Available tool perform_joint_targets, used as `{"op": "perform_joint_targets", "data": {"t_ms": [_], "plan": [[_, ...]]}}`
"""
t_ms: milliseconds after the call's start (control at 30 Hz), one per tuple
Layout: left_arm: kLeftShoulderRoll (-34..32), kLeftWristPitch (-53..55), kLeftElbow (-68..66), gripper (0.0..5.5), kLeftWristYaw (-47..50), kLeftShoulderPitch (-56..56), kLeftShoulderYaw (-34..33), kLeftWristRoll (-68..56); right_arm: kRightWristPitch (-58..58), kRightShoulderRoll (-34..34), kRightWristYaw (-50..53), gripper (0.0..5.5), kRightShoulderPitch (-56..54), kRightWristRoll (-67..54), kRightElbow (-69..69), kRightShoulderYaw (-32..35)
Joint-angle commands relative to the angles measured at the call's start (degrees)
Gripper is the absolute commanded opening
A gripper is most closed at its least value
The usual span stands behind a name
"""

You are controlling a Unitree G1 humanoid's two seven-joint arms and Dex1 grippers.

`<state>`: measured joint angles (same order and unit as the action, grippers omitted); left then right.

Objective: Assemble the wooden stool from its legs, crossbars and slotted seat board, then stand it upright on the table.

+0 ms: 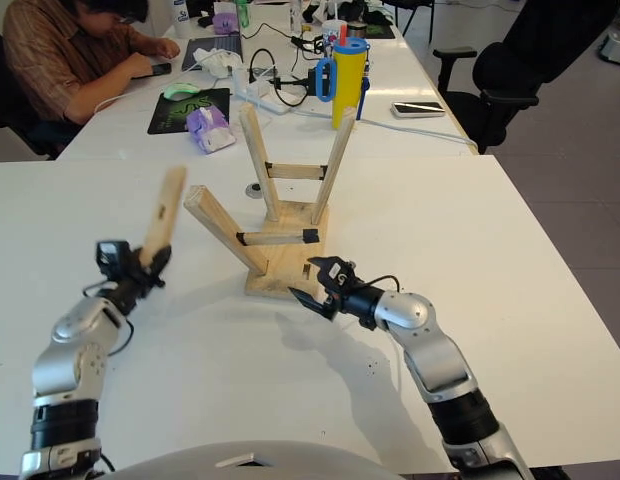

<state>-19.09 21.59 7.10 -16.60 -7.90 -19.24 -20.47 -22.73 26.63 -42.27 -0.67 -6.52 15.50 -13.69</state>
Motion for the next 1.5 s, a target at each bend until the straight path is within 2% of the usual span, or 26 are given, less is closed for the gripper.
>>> {"op": "perform_joint_targets", "data": {"t_ms": [33,133,267,367,500,633,700,900,1033,1333,1500], "plan": [[-2.8,-1.5,5.5,2.03,-2.5,-7.8,-3.0,-6.0,-2.6,1.9,1.1,3.44,0.8,-4.0,-5.5,8.2],[-4.6,0.8,10.2,2.03,-7.3,-12.3,-2.0,-12.9,-5.5,0.2,4.7,3.44,-6.9,-9.7,-11.0,17.3],[-6.6,9.5,15.6,2.03,-12.7,-16.4,2.1,-24.3,-6.5,-1.3,5.5,3.44,-17.3,-16.8,-13.9,23.6],[-7.5,16.1,18.5,2.03,-14.4,-19.1,4.6,-32.7,-14.2,-0.4,2.2,3.44,-20.9,-27.3,-11.8,27.8],[-5.7,22.2,19.5,2.03,-12.1,-22.3,5.7,-45.0,-25.0,4.5,-4.2,3.44,-23.9,-41.8,-8.8,32.9],[-5.3,25.0,22.0,2.03,-11.8,-19.8,9.8,-48.9,-34.7,12.0,-14.4,3.44,-22.4,-53.0,-5.3,33.4],[-5.1,26.1,22.6,2.03,-12.4,-17.0,11.3,-50.4,-39.8,13.6,-15.7,3.44,-23.9,-58.6,-8.4,35.1],[-7.0,28.5,20.5,2.03,-18.5,-9.9,15.3,-50.8,-47.8,15.2,-14.2,4.26,-27.6,-70.0,-12.4,37.9],[-8.7,30.2,17.6,2.03,-23.0,-7.9,16.3,-51.2,-48.8,16.3,-14.7,4.82,-27.8,-71.7,-13.2,37.9],[-8.6,32.5,18.3,2.03,-25.0,-6.2,18.2,-52.3,-48.9,16.1,-15.3,4.82,-28.2,-72.3,-13.4,36.6],[-9.2,33.6,19.6,2.03,-25.5,-5.5,19.3,-52.4,-51.1,16.5,-15.8,3.97,-28.3,-74.5,-13.8,36.1]]}}
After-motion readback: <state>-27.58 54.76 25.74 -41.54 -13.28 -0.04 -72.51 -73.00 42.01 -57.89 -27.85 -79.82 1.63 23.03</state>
